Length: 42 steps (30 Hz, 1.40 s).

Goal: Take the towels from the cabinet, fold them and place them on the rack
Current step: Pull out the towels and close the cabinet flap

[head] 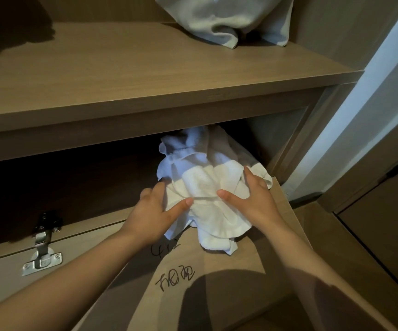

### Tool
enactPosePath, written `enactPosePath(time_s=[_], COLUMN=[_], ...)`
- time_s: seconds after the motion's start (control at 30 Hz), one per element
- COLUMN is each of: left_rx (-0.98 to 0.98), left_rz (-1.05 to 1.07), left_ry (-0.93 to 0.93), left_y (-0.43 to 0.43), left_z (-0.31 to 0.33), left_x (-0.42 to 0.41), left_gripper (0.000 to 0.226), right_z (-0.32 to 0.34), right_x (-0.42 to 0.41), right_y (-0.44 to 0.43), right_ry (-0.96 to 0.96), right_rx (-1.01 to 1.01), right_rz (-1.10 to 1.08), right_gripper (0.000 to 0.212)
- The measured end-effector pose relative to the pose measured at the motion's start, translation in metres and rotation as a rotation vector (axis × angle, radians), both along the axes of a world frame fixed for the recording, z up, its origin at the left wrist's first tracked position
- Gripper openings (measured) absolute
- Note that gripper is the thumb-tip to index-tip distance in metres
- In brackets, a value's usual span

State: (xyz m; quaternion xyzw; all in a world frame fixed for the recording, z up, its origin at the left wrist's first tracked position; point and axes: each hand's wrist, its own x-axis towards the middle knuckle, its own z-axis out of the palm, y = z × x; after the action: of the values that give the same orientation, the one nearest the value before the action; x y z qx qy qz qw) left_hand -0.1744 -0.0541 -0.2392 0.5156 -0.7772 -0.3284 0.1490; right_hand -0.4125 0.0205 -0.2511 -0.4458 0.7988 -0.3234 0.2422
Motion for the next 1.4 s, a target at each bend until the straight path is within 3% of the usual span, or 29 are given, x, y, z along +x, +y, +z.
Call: enactPosePath(time_s=[0.17, 0.27, 0.4, 0.57, 0.87, 0.93, 1.0, 1.1, 1.2, 1.4], left_rx=[0.023, -0.001, -0.038, -0.009, -0.066, -0.038, 0.014, 0.07, 0.154, 0.272], left_rz=[0.013, 0.07, 0.081, 0.058, 0.005, -0.026, -0.037, -0.058, 0.052, 0.2], left_ry=[0.087, 0.044, -0.036, 0.01, 0.03, -0.012, -0.021, 0.092, 0.21, 0.253], left_y=[0.004, 0.006, 0.008, 0.024, 0.046, 0.043, 0.041, 0.041, 0.044, 0.044], left_z=[0.004, 0.004, 0.003, 0.005, 0.017, 0.019, 0.021, 0.024, 0.026, 0.022], left_x=[0.005, 0.019, 0.055, 0.08, 0.1, 0.106, 0.112, 0.114, 0.111, 0.102], left_gripper=[0.094, 0.094, 0.097, 0.07, 0.079, 0.092, 0.102, 0.083, 0.07, 0.085], right_z=[0.001, -0.006, -0.015, -0.014, -0.01, -0.001, 0.01, 0.03, 0.042, 0.042], right_x=[0.027, 0.047, 0.071, 0.102, 0.126, 0.114, 0.098, 0.085, 0.082, 0.083], right_y=[0.005, 0.014, 0.034, 0.047, 0.078, 0.081, 0.081, 0.07, 0.038, -0.033], right_ry=[-0.103, -0.133, -0.179, -0.237, -0.22, -0.255, -0.205, -0.062, 0.041, -0.043], right_rx=[-0.097, -0.149, -0.149, -0.125, -0.056, -0.03, -0.017, -0.053, -0.061, 0.107], right_rz=[0.027, 0.06, 0.159, 0.186, 0.276, 0.209, 0.135, 0.096, 0.13, 0.045], right_gripper=[0.09, 0.07, 0.066, 0.06, 0.03, 0.038, 0.059, 0.085, 0.108, 0.11])
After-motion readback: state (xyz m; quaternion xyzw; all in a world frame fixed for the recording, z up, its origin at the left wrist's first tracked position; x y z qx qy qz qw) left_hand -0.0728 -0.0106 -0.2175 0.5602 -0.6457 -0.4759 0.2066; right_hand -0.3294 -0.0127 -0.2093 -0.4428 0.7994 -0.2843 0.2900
